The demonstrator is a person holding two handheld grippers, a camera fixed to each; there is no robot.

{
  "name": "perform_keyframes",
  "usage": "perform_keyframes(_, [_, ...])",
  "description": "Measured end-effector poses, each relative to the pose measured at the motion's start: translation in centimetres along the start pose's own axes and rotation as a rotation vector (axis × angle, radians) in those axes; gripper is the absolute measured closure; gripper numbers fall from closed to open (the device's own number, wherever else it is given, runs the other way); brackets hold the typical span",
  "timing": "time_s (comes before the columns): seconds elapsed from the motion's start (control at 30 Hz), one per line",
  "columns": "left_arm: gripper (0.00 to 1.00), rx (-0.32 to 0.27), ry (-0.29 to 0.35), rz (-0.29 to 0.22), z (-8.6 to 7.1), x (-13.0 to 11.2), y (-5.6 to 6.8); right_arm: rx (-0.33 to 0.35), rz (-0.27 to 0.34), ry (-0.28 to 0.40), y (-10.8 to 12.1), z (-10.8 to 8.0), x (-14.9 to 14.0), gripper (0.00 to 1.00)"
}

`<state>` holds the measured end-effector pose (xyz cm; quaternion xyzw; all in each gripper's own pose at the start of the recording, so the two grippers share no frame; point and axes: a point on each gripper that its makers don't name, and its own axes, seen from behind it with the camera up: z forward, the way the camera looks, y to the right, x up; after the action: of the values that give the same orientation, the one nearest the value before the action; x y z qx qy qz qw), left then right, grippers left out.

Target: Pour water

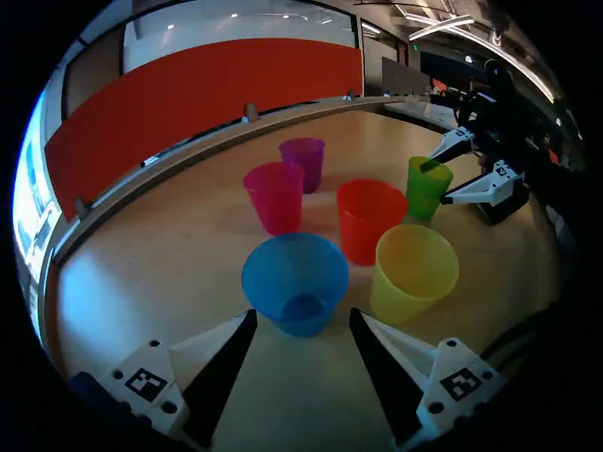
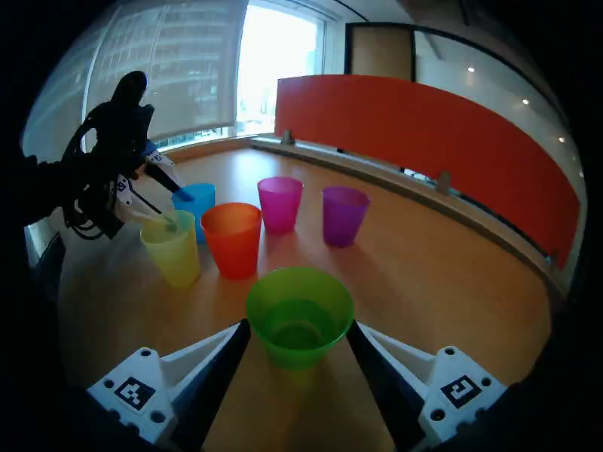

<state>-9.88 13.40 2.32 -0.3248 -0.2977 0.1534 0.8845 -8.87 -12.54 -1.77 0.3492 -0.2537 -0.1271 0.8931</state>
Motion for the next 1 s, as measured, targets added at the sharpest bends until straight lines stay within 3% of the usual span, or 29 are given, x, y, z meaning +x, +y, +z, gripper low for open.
perform_keyframes(0.47, [0.09, 0.059, 0.019, -0.023, -2.7, -1.5, -0.8, -0.052, 0.038, 0.007, 0.0, -2.9, -1.2, 0.01])
perform_keyframes(1.0, [0.09, 0.205, 0.137, -0.107, -8.4, -2.2, -2.6, -0.196, 0.110, 0.092, 1.7, -8.2, -0.8, 0.01])
